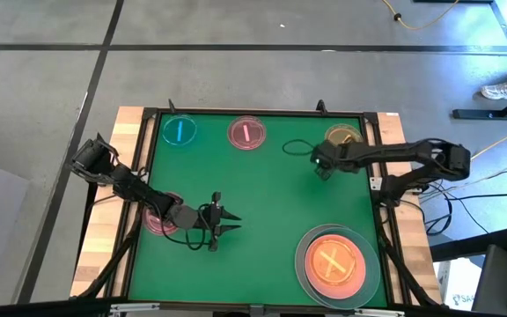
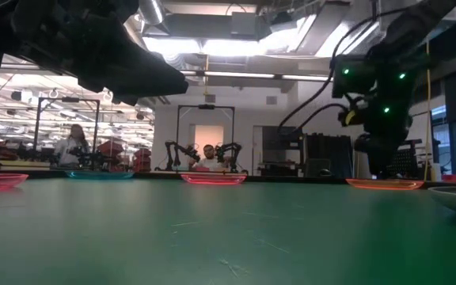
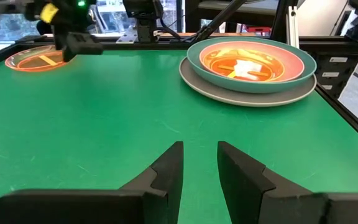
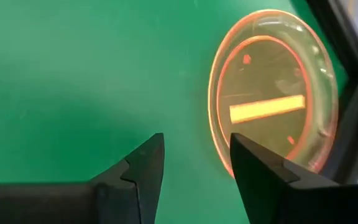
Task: Stack plastic plates
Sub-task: Stack the transparent orange plate on top of the transparent orange plate
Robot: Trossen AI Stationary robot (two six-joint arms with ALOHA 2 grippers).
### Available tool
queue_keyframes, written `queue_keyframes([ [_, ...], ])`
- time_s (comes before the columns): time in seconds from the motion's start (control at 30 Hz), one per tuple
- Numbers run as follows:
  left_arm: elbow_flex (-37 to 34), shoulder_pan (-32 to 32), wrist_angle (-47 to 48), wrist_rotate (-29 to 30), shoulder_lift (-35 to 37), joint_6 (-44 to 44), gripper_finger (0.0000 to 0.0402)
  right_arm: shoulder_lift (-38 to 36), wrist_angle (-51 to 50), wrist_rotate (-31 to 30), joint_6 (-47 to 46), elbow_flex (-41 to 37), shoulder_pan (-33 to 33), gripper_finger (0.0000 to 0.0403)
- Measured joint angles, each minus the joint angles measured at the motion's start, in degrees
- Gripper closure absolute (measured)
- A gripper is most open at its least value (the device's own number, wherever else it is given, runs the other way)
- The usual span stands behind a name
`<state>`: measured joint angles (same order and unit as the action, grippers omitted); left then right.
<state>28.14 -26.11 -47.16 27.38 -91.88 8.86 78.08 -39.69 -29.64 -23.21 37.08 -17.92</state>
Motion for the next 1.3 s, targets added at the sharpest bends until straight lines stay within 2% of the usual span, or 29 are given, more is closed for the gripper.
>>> queue_keyframes([
  [0.27,0.0,0.0,0.07,0.0,0.0,-0.37,0.031,0.02,9.43,2.48,6.78,-2.58,-10.24,0.0226],
  [0.47,0.02,0.0,0.68,0.0,0.0,-0.42,0.031,0.02,14.17,6.48,10.25,-4.53,-13.46,0.0226],
  [0.63,0.02,0.0,0.9,0.0,0.0,-0.42,0.031,0.02,19.04,6.34,11.76,-7.05,-15.28,0.0228],
  [0.77,0.02,0.0,1.0,0.0,0.0,-0.44,0.031,0.02,21.62,5.77,12.8,-8.53,-15.27,0.026],
  [1.13,0.02,0.0,1.27,0.0,0.0,-0.44,0.031,0.02,23.2,6.19,16.26,-9.73,-15.06,0.0393],
  [1.3,0.02,0.0,1.25,0.02,0.0,-0.44,0.031,-0.41,17.41,6.01,17.19,-7.23,-14.05,0.0389],
])
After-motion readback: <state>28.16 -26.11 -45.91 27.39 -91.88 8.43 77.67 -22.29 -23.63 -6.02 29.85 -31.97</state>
